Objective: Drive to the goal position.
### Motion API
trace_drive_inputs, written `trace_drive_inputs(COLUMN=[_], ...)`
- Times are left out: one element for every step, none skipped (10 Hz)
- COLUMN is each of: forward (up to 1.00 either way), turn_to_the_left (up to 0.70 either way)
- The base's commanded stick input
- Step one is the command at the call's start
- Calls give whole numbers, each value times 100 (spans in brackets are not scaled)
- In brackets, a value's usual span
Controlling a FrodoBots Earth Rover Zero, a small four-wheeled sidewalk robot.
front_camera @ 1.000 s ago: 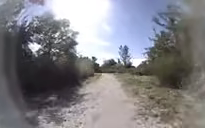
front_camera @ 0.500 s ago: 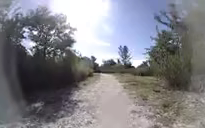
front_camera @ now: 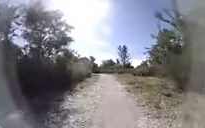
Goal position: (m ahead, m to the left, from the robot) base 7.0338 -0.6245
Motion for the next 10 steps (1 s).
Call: trace_drive_inputs(forward=[85, 85, 85, 85, 85, 85, 85, 85, 85, 85], turn_to_the_left=[0, 0, 0, 0, 0, 0, 0, 0, 0, 0])
